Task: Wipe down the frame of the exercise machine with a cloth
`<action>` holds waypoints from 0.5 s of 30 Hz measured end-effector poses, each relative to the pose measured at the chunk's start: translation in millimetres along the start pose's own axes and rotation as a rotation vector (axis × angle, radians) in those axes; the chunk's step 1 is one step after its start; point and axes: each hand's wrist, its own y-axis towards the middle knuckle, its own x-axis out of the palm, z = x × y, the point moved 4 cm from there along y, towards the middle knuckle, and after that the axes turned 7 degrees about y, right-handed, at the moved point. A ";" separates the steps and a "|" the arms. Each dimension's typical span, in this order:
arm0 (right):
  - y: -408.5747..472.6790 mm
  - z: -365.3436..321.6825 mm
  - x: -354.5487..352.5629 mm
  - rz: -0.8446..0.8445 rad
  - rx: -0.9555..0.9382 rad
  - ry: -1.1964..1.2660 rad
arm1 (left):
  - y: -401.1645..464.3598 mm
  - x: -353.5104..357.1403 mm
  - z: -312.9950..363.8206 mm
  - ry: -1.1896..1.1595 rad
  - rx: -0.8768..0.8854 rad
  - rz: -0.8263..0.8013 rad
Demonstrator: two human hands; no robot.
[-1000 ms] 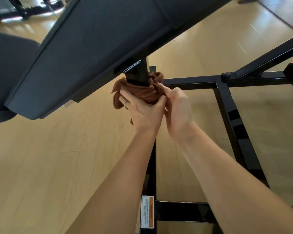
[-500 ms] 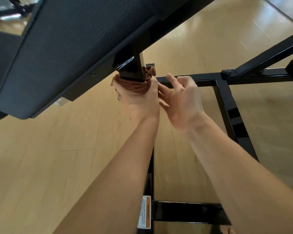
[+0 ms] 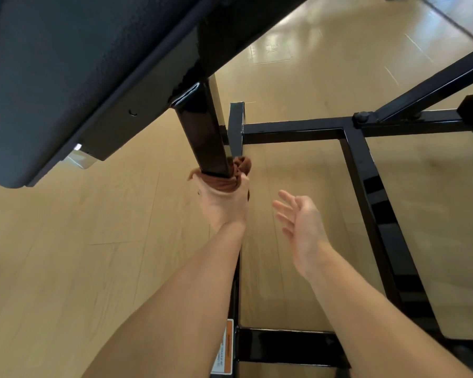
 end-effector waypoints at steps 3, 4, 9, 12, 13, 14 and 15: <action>-0.1 3.7 -1.1 -0.008 0.032 -0.054 | -6.9 2.4 -15.5 0.058 -0.042 -0.087; -0.4 1.0 2.2 -0.013 0.044 -0.058 | -9.4 0.9 -14.8 0.056 -0.067 -0.113; 3.8 -14.2 27.5 -0.074 0.024 0.019 | 6.1 -24.3 30.1 0.045 0.101 -0.014; 8.0 -21.9 50.7 -0.099 0.039 0.119 | 19.3 -43.6 79.6 0.078 0.313 0.085; 7.8 -22.3 59.6 -0.114 0.072 0.176 | 20.2 -47.0 84.8 0.078 0.336 0.076; 8.0 -21.1 67.8 -0.134 0.101 0.221 | 18.7 -48.0 85.1 0.058 0.330 0.057; 6.6 -22.4 73.9 -0.145 0.113 0.264 | 17.3 -45.7 81.8 0.025 0.317 0.030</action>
